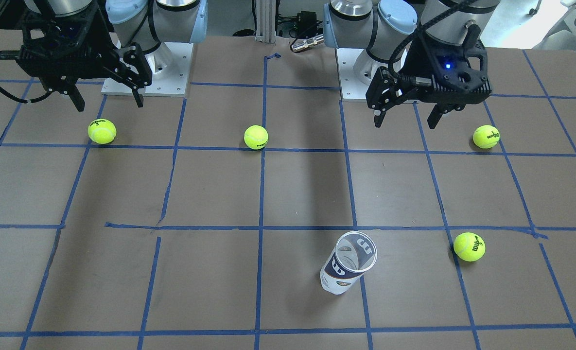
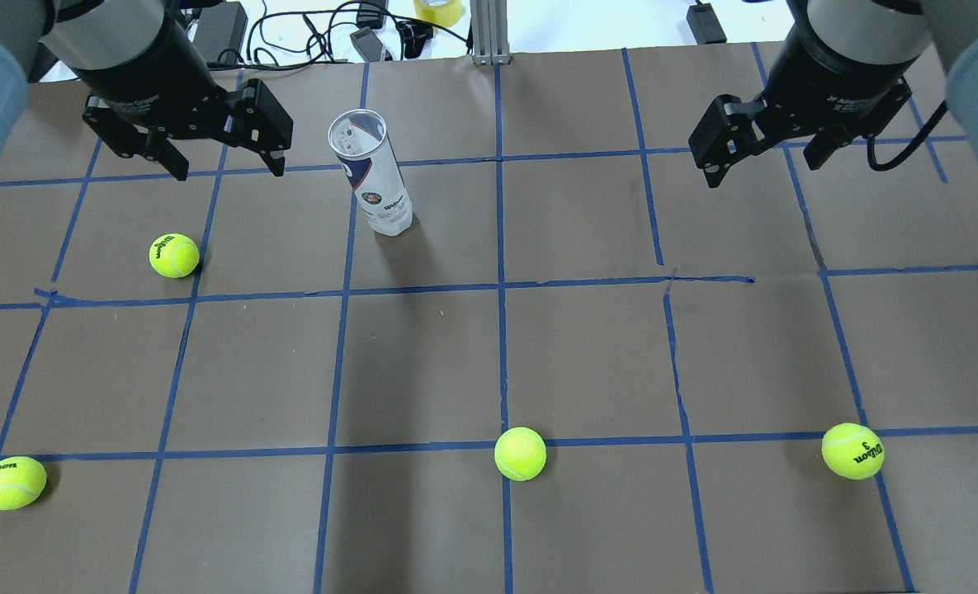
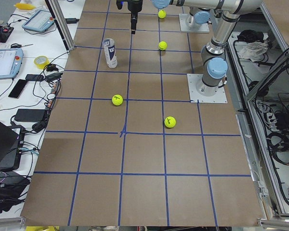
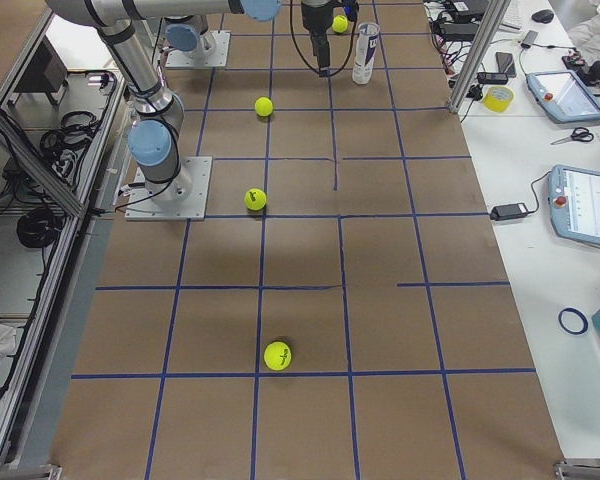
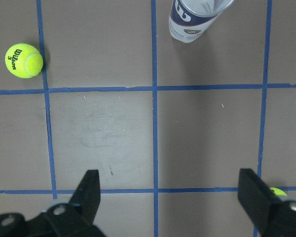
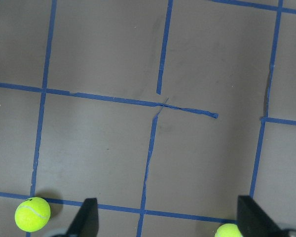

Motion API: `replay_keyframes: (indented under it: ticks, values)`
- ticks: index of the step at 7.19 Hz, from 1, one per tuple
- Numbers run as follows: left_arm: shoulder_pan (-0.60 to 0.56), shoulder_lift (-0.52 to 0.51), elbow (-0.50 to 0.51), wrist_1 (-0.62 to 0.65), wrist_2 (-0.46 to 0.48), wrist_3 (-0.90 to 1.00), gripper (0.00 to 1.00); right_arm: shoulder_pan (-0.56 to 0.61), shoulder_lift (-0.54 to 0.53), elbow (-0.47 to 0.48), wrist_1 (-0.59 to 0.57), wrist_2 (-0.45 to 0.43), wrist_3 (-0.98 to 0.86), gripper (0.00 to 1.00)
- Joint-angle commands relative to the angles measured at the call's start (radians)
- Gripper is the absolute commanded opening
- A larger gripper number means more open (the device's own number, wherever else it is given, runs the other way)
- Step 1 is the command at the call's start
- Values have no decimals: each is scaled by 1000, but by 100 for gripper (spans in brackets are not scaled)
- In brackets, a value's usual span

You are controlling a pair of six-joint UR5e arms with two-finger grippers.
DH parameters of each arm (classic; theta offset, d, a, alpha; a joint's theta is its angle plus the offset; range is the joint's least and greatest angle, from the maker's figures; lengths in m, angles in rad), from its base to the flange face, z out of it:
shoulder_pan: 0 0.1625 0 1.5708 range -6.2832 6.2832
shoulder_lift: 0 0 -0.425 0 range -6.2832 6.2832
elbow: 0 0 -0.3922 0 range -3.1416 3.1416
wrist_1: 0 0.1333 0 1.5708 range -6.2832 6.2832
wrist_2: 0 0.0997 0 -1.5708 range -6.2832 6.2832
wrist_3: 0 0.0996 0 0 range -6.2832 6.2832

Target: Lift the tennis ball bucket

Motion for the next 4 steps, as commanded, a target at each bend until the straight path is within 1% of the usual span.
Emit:
replay_keyframes:
  ticks: [1, 3, 4]
  values:
    - [4, -58, 5, 24, -1, 47, 100, 0, 0, 0, 2, 0, 0, 100]
    - [-1, -69, 5, 27, -5, 25, 100, 0, 0, 0, -1, 0, 0, 100]
    - [-6, -65, 5, 27, -25, 21, 100, 0, 0, 0, 2, 0, 0, 100]
